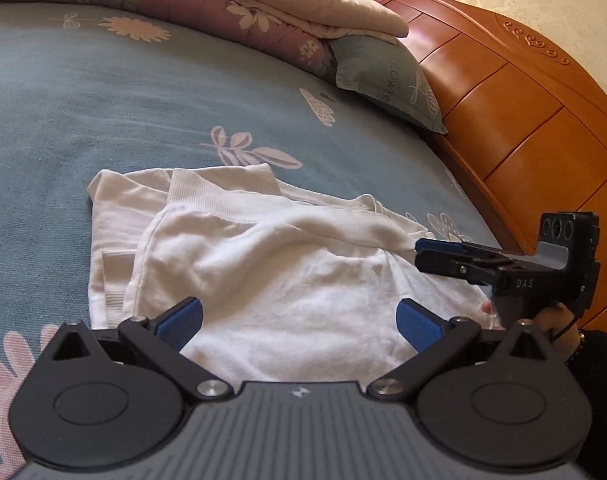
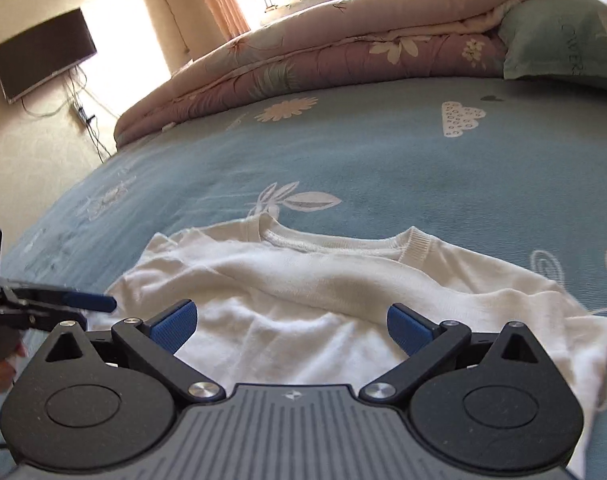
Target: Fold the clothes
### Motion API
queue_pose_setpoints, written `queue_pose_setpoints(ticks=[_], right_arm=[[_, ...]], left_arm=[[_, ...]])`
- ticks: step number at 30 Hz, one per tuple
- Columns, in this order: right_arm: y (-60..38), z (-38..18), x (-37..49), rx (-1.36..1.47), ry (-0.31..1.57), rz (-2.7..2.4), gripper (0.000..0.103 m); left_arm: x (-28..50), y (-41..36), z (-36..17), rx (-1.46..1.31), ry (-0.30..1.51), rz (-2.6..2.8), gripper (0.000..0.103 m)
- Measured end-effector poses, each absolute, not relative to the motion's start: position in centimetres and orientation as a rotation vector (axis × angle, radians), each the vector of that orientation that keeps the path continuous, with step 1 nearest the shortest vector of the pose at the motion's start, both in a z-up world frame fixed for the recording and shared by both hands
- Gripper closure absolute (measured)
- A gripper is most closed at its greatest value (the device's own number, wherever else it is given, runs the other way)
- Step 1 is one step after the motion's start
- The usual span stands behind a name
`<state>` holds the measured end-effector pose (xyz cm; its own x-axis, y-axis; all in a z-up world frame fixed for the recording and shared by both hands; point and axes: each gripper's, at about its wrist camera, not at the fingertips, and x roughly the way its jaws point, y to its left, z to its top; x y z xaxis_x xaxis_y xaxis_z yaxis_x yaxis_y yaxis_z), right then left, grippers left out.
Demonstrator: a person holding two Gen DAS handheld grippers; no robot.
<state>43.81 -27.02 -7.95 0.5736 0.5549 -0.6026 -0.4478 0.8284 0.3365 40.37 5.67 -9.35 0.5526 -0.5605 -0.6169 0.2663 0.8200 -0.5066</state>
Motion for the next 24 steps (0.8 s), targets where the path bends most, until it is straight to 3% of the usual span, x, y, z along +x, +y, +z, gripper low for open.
queue_pose_setpoints(ticks=[19,24], right_arm=[[-31.9,-9.5,30.6,0.108,0.878,0.363,0.000],[-31.6,-8.4,27.5,0.109,0.827,0.379,0.000]], left_arm=[[32.5,5.4,-10.4,-0.243,0.969,-0.460,0.001],[31.8,3.6,-7.8,-0.143,0.869,-0.518,0.001]])
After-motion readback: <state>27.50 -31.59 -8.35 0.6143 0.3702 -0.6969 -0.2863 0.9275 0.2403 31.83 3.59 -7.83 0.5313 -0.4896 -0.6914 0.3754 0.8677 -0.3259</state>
